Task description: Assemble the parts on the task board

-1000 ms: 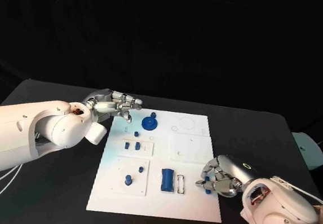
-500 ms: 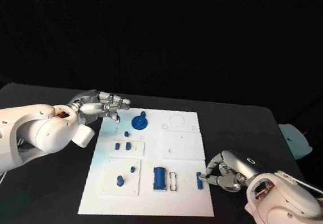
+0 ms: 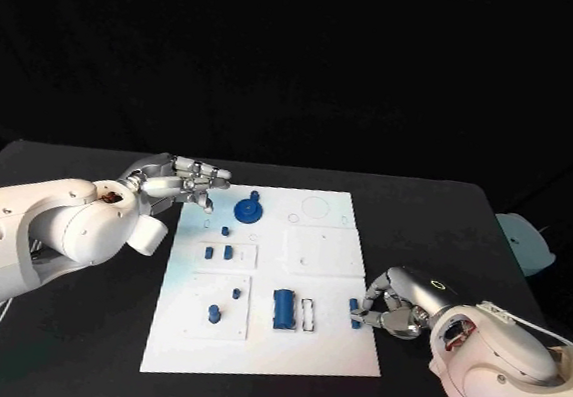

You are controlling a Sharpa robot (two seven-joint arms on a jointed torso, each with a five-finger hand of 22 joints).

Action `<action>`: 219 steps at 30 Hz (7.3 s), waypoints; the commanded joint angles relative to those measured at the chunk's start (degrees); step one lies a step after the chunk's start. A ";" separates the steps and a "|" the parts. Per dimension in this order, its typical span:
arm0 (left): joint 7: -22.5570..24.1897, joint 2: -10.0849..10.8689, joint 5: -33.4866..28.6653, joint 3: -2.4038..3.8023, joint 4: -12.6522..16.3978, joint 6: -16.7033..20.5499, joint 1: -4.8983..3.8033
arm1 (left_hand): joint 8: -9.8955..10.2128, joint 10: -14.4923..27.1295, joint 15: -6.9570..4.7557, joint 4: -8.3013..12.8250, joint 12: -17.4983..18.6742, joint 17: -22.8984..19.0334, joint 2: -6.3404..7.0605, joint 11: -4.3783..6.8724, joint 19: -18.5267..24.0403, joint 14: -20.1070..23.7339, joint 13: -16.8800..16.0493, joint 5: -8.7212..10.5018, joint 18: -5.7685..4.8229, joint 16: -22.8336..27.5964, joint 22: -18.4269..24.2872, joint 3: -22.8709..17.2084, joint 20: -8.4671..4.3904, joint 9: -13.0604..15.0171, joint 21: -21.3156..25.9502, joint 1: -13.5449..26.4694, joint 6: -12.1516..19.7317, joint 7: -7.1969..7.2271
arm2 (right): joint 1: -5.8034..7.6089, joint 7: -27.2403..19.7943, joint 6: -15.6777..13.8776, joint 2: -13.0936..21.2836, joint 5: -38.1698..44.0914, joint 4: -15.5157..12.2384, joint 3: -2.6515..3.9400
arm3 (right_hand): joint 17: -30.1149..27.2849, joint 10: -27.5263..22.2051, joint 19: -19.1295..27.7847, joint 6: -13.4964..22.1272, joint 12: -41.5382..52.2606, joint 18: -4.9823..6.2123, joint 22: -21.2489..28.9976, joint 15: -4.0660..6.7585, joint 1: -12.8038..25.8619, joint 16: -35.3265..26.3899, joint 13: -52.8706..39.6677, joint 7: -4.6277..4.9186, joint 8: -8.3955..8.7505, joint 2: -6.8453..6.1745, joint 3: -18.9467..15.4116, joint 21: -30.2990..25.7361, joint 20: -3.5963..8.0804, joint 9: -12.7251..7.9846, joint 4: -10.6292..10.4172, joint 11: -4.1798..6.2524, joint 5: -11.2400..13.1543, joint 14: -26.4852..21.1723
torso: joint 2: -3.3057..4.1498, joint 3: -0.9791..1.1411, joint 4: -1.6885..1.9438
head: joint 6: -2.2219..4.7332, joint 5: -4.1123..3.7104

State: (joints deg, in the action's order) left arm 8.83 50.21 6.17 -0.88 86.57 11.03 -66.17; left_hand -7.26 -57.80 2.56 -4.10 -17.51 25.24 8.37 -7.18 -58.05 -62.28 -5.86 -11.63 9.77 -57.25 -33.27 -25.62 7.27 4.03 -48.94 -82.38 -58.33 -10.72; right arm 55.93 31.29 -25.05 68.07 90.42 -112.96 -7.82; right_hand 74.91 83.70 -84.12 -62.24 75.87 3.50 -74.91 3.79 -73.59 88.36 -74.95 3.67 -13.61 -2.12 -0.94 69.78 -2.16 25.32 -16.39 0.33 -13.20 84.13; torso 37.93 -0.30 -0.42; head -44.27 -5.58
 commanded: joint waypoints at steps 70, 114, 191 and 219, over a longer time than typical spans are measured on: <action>0.61 0.34 0.12 0.03 0.50 -0.48 -0.03 | -0.22 0.45 -0.13 0.47 -0.29 -0.10 0.02 0.09 0.32 0.52 0.04 0.27 0.80 -0.35 0.05 0.08 0.01 0.00 0.39 -0.12 0.42 -0.12 | -2.38 3.23 -1.62 -5.15 5.99 0.28 -0.07 | 13.96 1.55 -2.25 -2.96 2.23 -0.65 -11.36 1.26 -5.40 1.11 -6.92 -1.08 1.28 -3.59 15.79 3.14 0.85 -0.23 8.52 1.32 -10.15 5.63 | -0.07 -0.05 -0.01 | -1.23 0.66; 0.35 0.68 0.41 0.03 0.75 -0.94 -0.02 | -0.24 0.48 -0.14 0.53 -0.35 -0.12 0.02 0.10 0.33 0.54 0.04 0.27 0.81 -0.39 0.04 0.08 0.01 0.00 0.38 -0.18 0.44 -0.12 | -2.38 2.80 -6.11 -9.01 -3.91 -0.19 -0.03 | 14.85 2.07 -2.58 -3.90 2.88 -0.84 -11.60 1.49 2.44 1.53 -7.41 -1.51 0.73 -5.39 16.20 4.38 1.06 1.12 5.32 1.64 -13.58 5.82 | -0.02 -0.01 0.01 | -1.29 1.20; -0.32 1.16 0.88 0.03 1.05 -1.51 -0.03 | -0.30 0.62 -0.12 0.54 -0.47 -0.16 -0.01 0.06 0.34 0.61 0.04 0.27 0.81 -0.51 0.02 0.12 0.02 0.00 0.37 -0.15 0.50 -0.16 | -2.36 1.61 -6.20 -9.62 -6.07 -0.53 0.17 | 15.03 2.17 -2.51 -4.40 2.48 -0.83 -11.56 1.43 10.36 1.61 -7.23 -1.47 0.66 -4.97 6.64 4.36 1.05 2.71 0.12 1.55 -11.93 5.86 | -0.09 0.01 -0.08 | -1.33 1.47; -0.28 1.19 0.88 0.03 0.87 -1.55 -0.03 | -0.30 0.62 -0.12 0.54 -0.47 -0.16 -0.01 0.06 0.34 0.61 0.04 0.27 0.81 -0.51 0.02 0.12 0.02 0.00 0.37 -0.15 0.50 -0.16 | -2.36 0.93 0.11 -7.49 -7.40 -2.16 0.18 | 15.06 2.19 -2.52 -4.42 2.49 -0.85 -11.58 1.49 8.44 1.63 -7.27 -1.53 0.65 -4.83 5.31 4.49 1.10 3.02 0.80 1.63 -12.12 5.87 | -0.03 0.01 -0.01 | -1.33 1.42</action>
State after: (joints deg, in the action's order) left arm 8.31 51.44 6.98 -0.88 87.33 10.41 -66.17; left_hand -7.26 -57.60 2.36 -3.94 -17.76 25.17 8.37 -6.98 -58.06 -62.08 -5.86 -11.63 9.78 -57.53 -33.27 -25.46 7.27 4.03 -48.94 -82.38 -58.12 -10.93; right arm 53.62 32.78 -25.89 60.75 83.00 -115.20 -7.64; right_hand 74.93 83.98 -83.92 -66.44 78.69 3.50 -74.93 4.82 -64.61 89.79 -74.95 1.93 -12.84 -6.78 4.57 74.00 -1.53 28.27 -15.59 1.48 -25.28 83.93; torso 37.87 -0.30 -0.44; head -45.62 -4.20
